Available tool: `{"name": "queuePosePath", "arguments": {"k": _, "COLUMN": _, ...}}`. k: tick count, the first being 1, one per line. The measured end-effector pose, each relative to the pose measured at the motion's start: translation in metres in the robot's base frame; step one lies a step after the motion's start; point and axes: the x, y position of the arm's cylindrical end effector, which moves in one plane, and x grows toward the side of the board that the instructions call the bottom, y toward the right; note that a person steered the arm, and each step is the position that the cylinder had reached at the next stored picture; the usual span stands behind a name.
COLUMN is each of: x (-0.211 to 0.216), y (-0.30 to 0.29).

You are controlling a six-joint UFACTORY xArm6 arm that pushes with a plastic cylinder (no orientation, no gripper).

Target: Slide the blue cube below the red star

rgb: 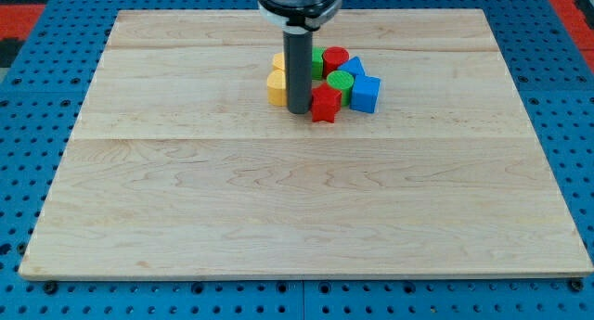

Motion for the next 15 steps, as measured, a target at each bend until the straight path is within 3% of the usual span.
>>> {"name": "queuePosePath", "arguments": {"k": 2, "x": -0.006, "y": 0.000}}
{"name": "queuePosePath", "arguments": {"k": 4, "x": 0.028, "y": 0.002}}
{"name": "queuePosePath", "arguments": {"k": 6, "x": 0.036, "y": 0.084}}
{"name": "queuePosePath", "arguments": {"k": 8, "x": -0.003, "y": 0.176}}
{"name": "queuePosePath", "arguments": {"k": 10, "x": -0.057, "y": 0.181}}
{"name": "queuePosePath", "arguments": {"k": 15, "x": -0.034, "y": 0.108}}
